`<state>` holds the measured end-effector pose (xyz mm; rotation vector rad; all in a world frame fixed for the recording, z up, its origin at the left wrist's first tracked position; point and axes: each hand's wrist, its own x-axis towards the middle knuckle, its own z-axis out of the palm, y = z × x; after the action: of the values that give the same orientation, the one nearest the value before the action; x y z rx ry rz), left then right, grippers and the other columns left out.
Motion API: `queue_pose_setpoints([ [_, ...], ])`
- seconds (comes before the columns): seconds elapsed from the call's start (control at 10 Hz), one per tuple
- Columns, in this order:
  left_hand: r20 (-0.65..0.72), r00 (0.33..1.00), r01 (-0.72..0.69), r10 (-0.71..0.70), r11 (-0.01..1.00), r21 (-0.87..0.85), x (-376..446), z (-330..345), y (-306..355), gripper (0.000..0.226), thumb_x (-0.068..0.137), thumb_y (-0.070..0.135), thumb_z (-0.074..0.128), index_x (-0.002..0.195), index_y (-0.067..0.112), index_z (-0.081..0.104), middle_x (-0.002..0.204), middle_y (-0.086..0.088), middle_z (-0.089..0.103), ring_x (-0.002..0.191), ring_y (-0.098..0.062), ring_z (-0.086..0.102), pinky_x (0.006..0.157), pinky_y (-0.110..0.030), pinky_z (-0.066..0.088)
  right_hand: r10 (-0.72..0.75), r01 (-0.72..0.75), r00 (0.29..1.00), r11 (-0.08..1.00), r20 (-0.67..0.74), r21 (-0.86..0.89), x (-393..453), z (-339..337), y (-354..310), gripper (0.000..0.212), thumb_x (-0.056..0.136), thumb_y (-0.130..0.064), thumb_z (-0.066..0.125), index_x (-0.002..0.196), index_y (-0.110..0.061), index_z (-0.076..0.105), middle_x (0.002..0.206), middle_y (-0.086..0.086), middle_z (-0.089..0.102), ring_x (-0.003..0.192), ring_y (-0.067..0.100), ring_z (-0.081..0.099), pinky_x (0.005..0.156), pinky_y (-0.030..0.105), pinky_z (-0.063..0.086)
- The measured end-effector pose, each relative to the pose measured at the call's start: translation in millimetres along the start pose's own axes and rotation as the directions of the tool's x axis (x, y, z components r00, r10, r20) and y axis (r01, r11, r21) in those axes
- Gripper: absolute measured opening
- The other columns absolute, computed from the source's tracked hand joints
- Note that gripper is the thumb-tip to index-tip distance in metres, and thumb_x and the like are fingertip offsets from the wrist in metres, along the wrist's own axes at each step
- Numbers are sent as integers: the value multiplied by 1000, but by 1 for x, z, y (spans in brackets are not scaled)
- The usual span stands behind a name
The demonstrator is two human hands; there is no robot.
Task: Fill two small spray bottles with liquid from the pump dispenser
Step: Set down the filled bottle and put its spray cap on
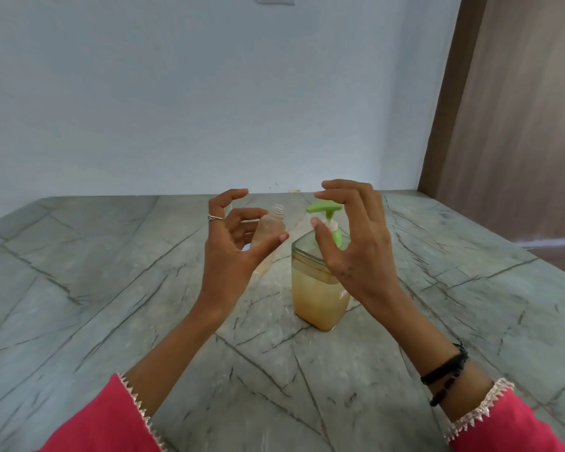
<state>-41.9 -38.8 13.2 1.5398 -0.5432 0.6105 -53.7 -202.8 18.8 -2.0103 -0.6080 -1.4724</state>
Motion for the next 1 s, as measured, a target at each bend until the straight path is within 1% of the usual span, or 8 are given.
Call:
queue_pose_setpoints([
  [0.2, -41, 999, 15, -11, 997, 81, -5, -31, -3, 66, 64, 15, 79, 109, 38, 37, 94, 5, 63, 82, -7, 68, 76, -19, 53, -236, 244, 968, 966, 88, -90, 4, 9, -31, 25, 70, 18, 58, 81, -2, 66, 81, 9, 64, 70, 24, 57, 61, 33, 45],
  [0.3, -63, 998, 25, -17, 990, 137, -6, -46, -7, 65, 67, 11, 79, 107, 40, 37, 94, 7, 62, 80, -2, 66, 72, -13, 50, -162, 168, 977, 985, 138, -30, 3, 24, -48, 23, 72, 16, 59, 83, -3, 65, 81, 8, 62, 71, 23, 55, 59, 28, 40],
  [0.5, -147, 987, 86, -64, 985, 152, -2, -69, -23, 63, 70, 15, 79, 112, 36, 37, 98, 7, 61, 92, -14, 66, 80, -19, 52, 287, -353, 908, 917, 306, 186, -1, 76, -51, 23, 85, 10, 49, 96, -6, 60, 97, 6, 63, 86, 15, 57, 74, 26, 48],
  [0.6, -184, 980, 102, -71, 981, 162, -3, -70, -31, 62, 73, 13, 78, 116, 29, 36, 97, 8, 60, 91, -12, 64, 74, -9, 48, 586, -645, 764, 708, 271, 288, -2, 108, -47, 32, 83, 17, 42, 98, -7, 58, 105, 9, 62, 92, 13, 56, 78, 15, 44],
  [0.7, -206, 974, 128, -93, 978, 167, -4, -71, -40, 62, 73, 15, 78, 117, 28, 36, 97, 10, 60, 90, -9, 64, 73, -8, 48, 815, -827, 540, 467, 211, 313, 1, 140, -38, 38, 86, 17, 35, 103, -9, 58, 113, 9, 59, 98, 15, 54, 79, 17, 41],
  [0.8, -203, 971, 162, -122, 968, 192, -5, -74, -48, 63, 72, 18, 78, 117, 29, 35, 98, 11, 58, 92, -10, 63, 76, -13, 49, 948, -908, 287, 225, 136, 353, 9, 158, -31, 41, 90, 13, 32, 111, -8, 61, 121, 9, 57, 103, 18, 55, 80, 23, 43],
  [0.9, -206, 965, 202, -164, 963, 178, -6, -79, -57, 63, 73, 17, 77, 119, 26, 36, 106, 0, 59, 96, -19, 63, 84, -23, 49, 970, -904, 133, 33, 205, 426, 7, 169, -13, 38, 96, 4, 33, 121, -7, 59, 123, 11, 55, 114, 26, 54, 82, 19, 43],
  [1.0, -213, 958, 227, -192, 962, 151, -5, -83, -66, 63, 73, 16, 77, 120, 26, 37, 110, -5, 59, 99, -23, 62, 86, -27, 50, 909, -985, 154, 110, 388, 134, -2, 171, 7, 42, 99, -4, 37, 139, -12, 43, 141, 9, 45, 129, 21, 44, 69, -3, 26],
])
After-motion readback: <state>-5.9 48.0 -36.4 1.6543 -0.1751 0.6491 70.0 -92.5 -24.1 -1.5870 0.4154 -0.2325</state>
